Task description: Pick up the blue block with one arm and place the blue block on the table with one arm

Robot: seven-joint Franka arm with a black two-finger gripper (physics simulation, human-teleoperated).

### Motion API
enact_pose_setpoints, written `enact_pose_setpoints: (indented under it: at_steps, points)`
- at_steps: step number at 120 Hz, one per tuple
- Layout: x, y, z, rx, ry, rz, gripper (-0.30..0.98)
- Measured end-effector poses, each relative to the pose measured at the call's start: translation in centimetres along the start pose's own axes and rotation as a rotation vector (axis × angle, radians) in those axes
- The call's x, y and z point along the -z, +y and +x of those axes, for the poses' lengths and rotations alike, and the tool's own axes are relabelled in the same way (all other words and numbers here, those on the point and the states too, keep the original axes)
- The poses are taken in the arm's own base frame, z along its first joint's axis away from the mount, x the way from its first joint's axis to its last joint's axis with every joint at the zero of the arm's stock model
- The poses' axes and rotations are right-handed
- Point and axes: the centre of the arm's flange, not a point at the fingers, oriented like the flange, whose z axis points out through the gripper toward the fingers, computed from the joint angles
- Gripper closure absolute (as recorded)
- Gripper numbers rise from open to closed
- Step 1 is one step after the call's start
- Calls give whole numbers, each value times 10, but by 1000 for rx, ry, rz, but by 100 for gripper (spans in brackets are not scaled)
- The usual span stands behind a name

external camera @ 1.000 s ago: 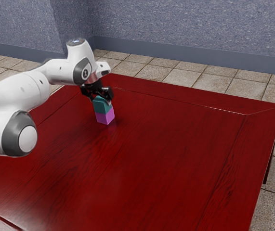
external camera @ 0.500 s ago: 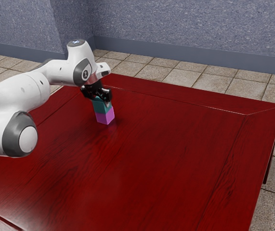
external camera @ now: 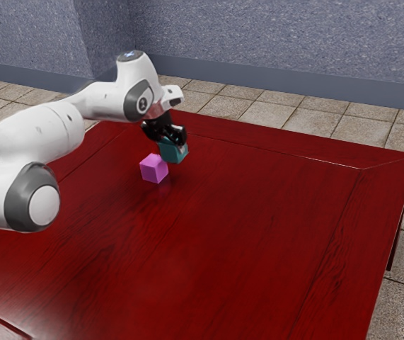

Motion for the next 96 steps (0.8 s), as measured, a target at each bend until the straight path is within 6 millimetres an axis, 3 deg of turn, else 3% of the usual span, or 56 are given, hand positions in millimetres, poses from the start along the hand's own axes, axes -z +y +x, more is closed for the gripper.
enact_pose_setpoints:
  at_steps: [8,18,33,43,72,96]
  points:
    - [-3,32,1,-36,-4,-23,29]
    - [-24,50,-5,-55,-32,-37,28]
    - [-62,56,-19,-61,-89,-43,28]
    - [-74,56,-23,-61,-105,-43,28]
    - [-74,56,-23,-63,-106,-47,12]
    - [-50,57,-15,-68,-76,-49,5]
